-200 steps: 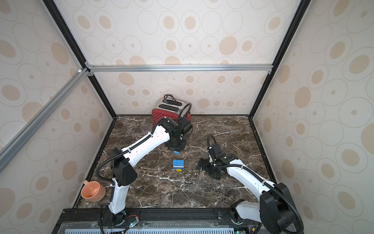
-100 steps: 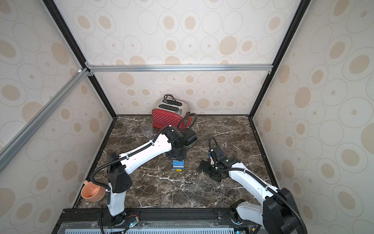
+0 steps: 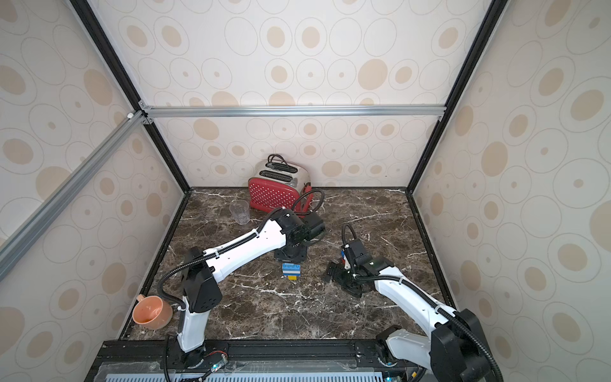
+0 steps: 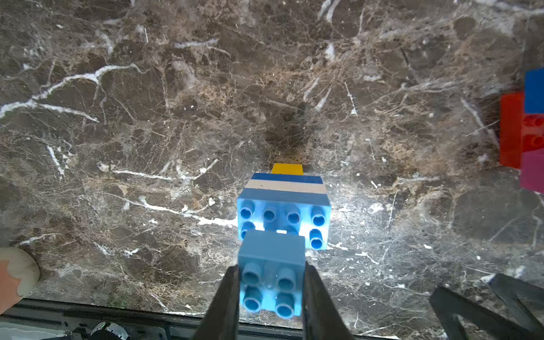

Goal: Assemble a carrot with lego
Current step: Assemble the lego brick with the lego brick.

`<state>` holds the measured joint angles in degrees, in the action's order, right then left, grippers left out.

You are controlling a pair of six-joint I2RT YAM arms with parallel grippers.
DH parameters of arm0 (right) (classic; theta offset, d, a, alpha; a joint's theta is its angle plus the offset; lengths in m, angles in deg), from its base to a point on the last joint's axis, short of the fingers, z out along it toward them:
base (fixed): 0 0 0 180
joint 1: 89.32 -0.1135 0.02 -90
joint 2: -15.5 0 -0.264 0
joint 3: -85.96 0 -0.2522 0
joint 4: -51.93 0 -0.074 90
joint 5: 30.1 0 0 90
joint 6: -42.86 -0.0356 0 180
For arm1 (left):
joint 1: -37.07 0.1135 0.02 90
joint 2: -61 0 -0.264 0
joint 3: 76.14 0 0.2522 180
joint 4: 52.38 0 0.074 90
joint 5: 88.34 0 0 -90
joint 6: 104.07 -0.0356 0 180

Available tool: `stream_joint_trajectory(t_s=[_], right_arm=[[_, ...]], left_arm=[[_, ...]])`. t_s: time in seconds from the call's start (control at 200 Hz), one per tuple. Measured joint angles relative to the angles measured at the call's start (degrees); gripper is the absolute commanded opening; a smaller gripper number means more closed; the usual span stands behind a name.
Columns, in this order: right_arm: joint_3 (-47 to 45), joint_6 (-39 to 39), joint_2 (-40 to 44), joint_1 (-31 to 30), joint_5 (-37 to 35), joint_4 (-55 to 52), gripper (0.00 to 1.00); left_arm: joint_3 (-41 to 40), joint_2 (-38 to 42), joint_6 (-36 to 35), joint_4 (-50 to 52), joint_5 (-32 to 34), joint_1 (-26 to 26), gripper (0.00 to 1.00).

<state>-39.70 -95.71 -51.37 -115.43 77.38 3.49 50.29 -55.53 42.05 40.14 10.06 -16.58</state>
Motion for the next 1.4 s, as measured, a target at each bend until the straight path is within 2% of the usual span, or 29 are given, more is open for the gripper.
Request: stream_joint_trajectory(t_s=[0.581,1.397], right_arm=[[-0.1,0.0,0.0,0.0,0.1,0.0,0.99],[-0.1,0.0,-0.9,0.0,0.1,0.0,0.99]], left_arm=[[0.7,-3.1,0.0,-0.1,0.9,0.0,0.05],[-0.8,-2.7,0.0,-1.6,0.7,0.0,0.05]])
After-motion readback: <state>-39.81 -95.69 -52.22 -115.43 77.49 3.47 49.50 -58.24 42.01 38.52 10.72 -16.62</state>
